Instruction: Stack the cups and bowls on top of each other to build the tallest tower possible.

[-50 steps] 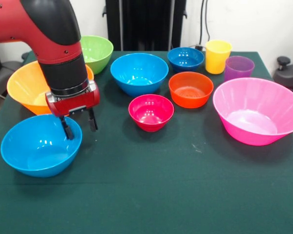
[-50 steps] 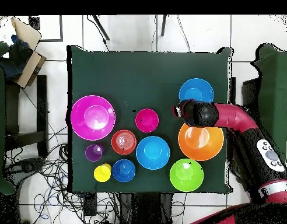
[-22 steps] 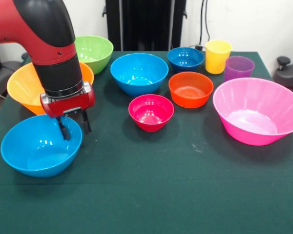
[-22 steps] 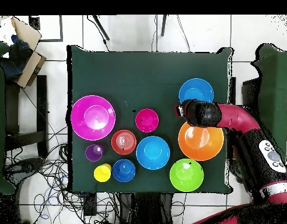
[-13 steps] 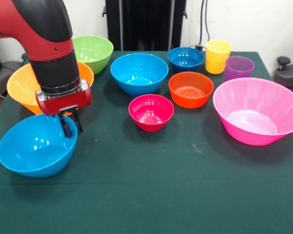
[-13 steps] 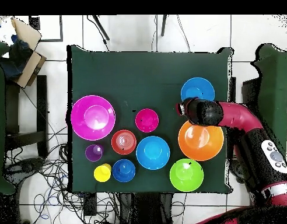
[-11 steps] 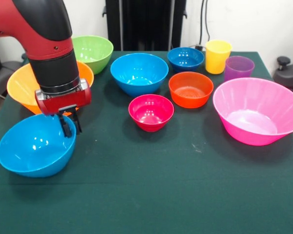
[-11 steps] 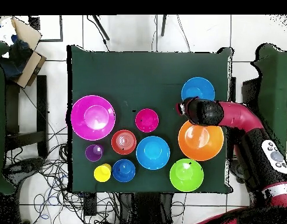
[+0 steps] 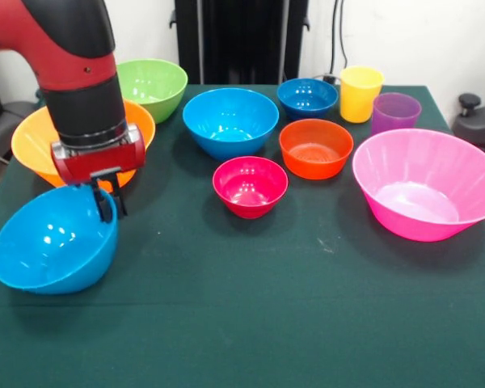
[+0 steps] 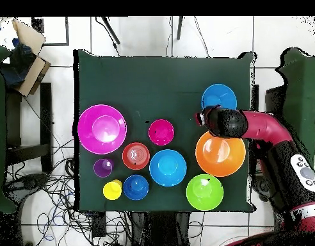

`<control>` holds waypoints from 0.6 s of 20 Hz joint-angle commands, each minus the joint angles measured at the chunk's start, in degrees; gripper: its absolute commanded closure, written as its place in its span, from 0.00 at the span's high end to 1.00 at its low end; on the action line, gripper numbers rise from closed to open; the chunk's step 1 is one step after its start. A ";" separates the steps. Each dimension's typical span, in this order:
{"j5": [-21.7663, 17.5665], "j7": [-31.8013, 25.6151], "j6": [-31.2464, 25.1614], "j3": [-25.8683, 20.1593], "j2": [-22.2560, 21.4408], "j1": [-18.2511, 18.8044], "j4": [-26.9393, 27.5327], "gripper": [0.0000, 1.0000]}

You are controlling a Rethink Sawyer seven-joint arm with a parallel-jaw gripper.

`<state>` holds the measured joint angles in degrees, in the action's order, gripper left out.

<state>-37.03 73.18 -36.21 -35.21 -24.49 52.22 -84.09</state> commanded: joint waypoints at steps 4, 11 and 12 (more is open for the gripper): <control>1.35 2.44 -3.83 2.35 -8.13 -3.33 -8.40 0.00; 4.18 2.76 -6.67 2.31 -14.02 -3.98 -11.51 0.00; 4.32 2.83 -6.63 2.44 -14.22 -4.08 -11.74 0.00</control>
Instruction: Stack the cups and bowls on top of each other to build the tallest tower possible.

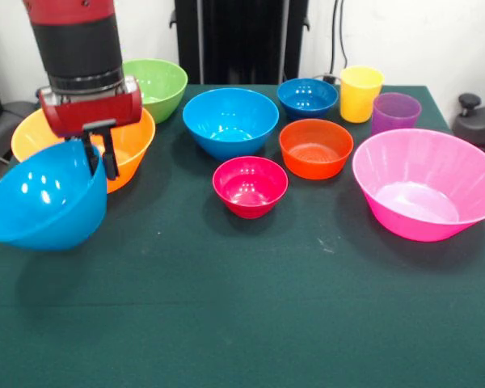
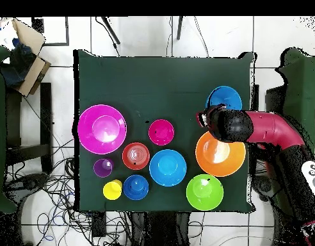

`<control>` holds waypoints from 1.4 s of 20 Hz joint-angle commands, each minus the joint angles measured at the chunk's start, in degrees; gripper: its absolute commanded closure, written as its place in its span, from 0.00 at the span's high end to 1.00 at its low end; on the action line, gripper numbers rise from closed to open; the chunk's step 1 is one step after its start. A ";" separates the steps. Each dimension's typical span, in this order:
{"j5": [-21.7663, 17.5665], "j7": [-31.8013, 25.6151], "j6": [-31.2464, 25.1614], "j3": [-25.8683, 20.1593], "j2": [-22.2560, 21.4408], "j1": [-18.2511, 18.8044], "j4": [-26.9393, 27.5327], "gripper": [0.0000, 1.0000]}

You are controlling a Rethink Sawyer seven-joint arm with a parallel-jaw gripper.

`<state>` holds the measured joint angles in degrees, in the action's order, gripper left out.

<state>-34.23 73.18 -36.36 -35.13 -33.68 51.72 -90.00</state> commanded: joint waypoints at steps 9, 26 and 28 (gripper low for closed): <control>3.45 4.35 -7.51 3.52 -9.26 -5.37 -8.25 0.00; 8.59 13.64 -3.37 10.35 -20.99 -11.60 -19.89 0.00; 9.36 14.19 -3.20 10.87 -21.90 -12.26 -20.93 0.00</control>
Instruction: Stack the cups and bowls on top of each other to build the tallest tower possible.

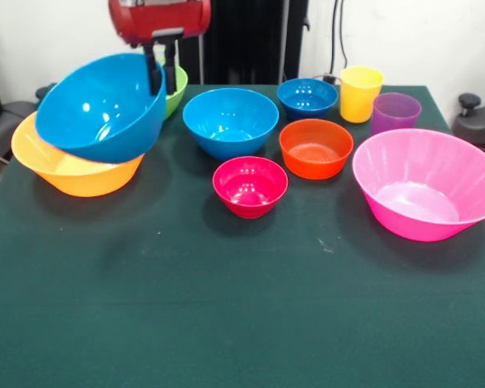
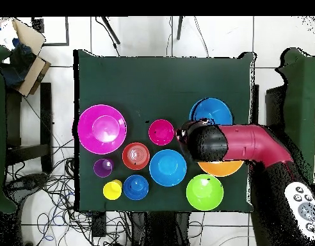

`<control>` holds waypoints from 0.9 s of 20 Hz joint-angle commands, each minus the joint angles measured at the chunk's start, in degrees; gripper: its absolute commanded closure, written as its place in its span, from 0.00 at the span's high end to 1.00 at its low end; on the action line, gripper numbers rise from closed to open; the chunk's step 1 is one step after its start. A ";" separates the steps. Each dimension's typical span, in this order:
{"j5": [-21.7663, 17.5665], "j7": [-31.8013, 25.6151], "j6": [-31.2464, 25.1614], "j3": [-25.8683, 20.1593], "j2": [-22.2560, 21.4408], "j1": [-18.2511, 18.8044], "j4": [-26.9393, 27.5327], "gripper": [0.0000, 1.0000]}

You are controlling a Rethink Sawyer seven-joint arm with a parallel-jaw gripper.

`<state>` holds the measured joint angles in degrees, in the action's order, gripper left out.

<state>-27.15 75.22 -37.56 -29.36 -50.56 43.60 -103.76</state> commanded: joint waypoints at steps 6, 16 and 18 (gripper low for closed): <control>3.92 14.03 -1.33 6.91 -8.25 -6.19 -10.23 0.00; 4.47 20.17 1.65 11.45 -13.35 -10.72 -15.77 0.00; 4.05 21.05 1.92 12.54 -14.16 -11.54 -16.14 0.00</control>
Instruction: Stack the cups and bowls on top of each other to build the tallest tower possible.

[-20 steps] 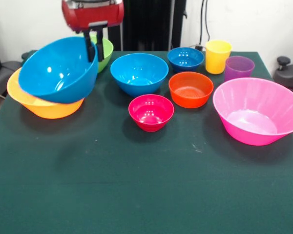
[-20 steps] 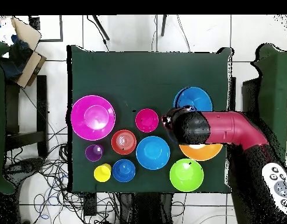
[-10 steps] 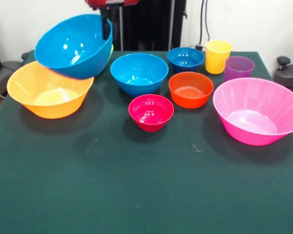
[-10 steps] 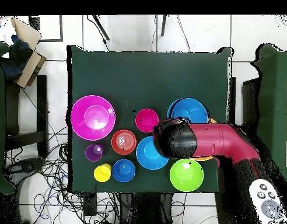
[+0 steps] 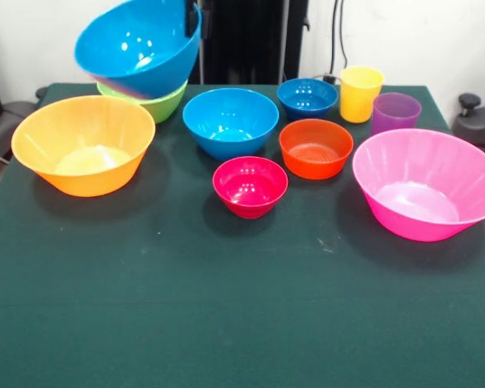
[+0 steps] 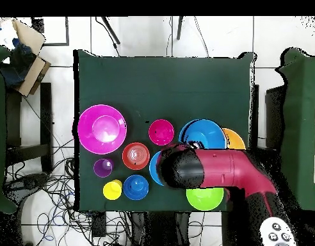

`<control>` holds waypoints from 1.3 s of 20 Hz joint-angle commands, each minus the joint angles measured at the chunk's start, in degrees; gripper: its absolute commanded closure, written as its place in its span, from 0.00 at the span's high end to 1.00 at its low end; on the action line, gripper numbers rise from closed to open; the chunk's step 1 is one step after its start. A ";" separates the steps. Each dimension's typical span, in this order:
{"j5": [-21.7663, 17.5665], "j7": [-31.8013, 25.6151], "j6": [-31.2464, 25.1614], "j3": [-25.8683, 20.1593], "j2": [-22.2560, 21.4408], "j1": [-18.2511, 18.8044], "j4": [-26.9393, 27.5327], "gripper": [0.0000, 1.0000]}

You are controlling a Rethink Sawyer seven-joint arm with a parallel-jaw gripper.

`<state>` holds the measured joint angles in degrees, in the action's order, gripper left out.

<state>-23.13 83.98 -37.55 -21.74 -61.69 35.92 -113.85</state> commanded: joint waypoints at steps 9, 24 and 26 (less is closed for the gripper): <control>-2.71 19.34 7.34 9.72 0.29 -8.73 -5.68 0.00; -1.58 27.33 17.87 14.15 9.12 -15.95 -6.52 0.00; -1.56 27.81 18.03 14.49 9.33 -16.55 -6.53 0.00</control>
<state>-23.14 103.41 -22.27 -9.15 -57.35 21.74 -116.88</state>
